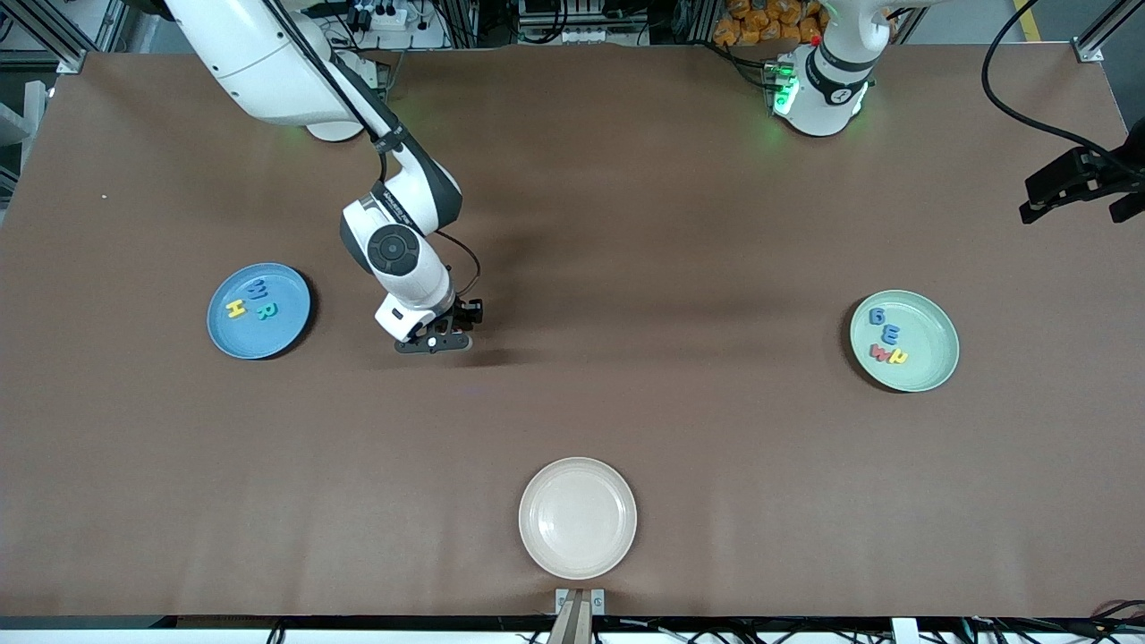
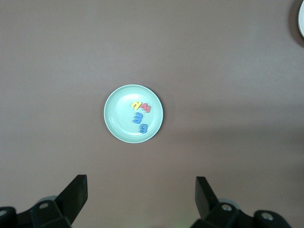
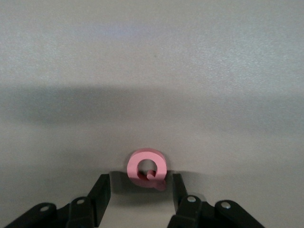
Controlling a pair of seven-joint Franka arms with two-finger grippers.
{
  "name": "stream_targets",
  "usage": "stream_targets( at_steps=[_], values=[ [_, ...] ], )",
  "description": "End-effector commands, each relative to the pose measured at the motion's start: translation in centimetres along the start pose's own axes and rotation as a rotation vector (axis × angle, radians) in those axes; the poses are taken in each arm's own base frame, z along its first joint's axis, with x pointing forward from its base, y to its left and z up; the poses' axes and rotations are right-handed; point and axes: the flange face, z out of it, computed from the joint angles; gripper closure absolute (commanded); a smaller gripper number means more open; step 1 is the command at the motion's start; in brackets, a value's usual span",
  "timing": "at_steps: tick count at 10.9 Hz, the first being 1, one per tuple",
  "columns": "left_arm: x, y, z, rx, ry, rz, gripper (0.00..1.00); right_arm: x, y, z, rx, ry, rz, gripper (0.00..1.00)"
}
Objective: Sort uppercase to blue plate, lowercase to green plate
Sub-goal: 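Lower the right gripper onto the pink Q and grasp it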
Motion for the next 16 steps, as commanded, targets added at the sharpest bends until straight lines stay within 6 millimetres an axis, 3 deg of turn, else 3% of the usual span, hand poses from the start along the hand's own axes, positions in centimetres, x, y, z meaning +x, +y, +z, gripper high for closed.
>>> stream_targets(
  at_steps=[1, 3, 5, 7, 10, 12, 16],
  values=[
    [-0.1, 0.3, -0.4, -0.018, 0.008, 0.004, 0.00, 0.4, -0.3, 0.7, -0.008, 0.005, 0.005, 0.51],
    [-0.2, 0.2, -0.6, -0.012, 0.011, 0.005, 0.00, 0.6, -0.3, 0.8, -0.011, 0.034, -0.021, 0.55],
    [-0.2, 0.0, -0.7, -0.007, 0.014, 0.004, 0.00, 0.8, 0.1, 0.9, -0.018, 0.032, -0.018, 0.67],
    [-0.1, 0.2, -0.6, -0.013, 0.011, 0.007, 0.00, 1.4, 0.1, -0.2, -0.019, 0.038, -0.020, 0.68],
    [0.6, 0.2, 0.5, -0.015, 0.031, -0.002, 0.00, 2.7, 1.0, -3.4, -0.078, -0.025, -0.042, 0.68],
    [0.6, 0.4, 1.3, -0.018, 0.046, -0.013, 0.00, 3.4, 3.2, -5.4, -0.098, -0.041, -0.076, 0.68],
    [-0.1, 0.7, 2.1, -0.018, 0.060, -0.038, 0.00, 4.5, 10.4, -8.0, -0.161, -0.104, -0.203, 0.68]
  ],
)
